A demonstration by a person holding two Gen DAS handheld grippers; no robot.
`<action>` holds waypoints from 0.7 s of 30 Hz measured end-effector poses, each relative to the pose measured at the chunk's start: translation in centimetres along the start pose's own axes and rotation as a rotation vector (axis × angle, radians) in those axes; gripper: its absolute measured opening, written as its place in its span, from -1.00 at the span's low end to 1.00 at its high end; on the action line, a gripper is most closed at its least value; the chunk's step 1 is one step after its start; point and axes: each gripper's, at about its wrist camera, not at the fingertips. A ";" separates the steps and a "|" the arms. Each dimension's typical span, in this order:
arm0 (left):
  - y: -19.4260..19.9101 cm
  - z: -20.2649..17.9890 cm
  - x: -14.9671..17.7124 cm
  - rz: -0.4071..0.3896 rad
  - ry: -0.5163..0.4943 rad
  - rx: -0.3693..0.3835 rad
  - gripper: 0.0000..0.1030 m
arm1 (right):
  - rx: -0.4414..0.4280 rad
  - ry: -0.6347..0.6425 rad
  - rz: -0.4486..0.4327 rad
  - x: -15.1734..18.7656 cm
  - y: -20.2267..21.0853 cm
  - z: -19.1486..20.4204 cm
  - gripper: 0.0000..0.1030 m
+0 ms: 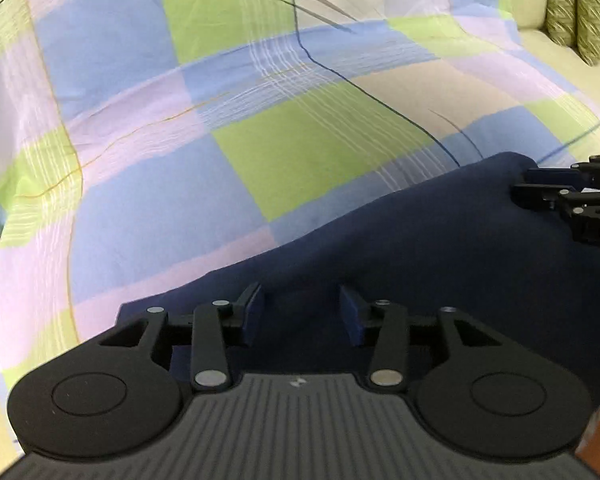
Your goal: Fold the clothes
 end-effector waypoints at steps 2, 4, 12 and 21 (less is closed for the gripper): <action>1.8 0.0 -0.7 -0.022 0.006 -0.004 -0.09 | 0.008 -0.019 0.011 -0.9 0.4 -0.1 -0.61; 3.1 -0.4 -1.3 -0.081 -0.011 -0.021 -0.08 | 0.021 -0.047 -0.015 -2.0 1.8 -0.2 -0.60; 0.0 0.8 -0.3 -0.030 -0.061 -0.153 -0.03 | 0.095 0.010 -0.009 -0.5 0.0 1.1 -0.60; 1.6 2.0 -0.1 -0.036 0.025 -0.231 -0.03 | 0.121 0.002 -0.042 -2.0 2.5 1.0 -0.56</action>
Point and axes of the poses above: each gripper's, at about its wrist camera, not at the fingertips, and y roughly against the way its jaws point, z to its left, x to its underside, and after that the axes turned 15 degrees about x, right-handed
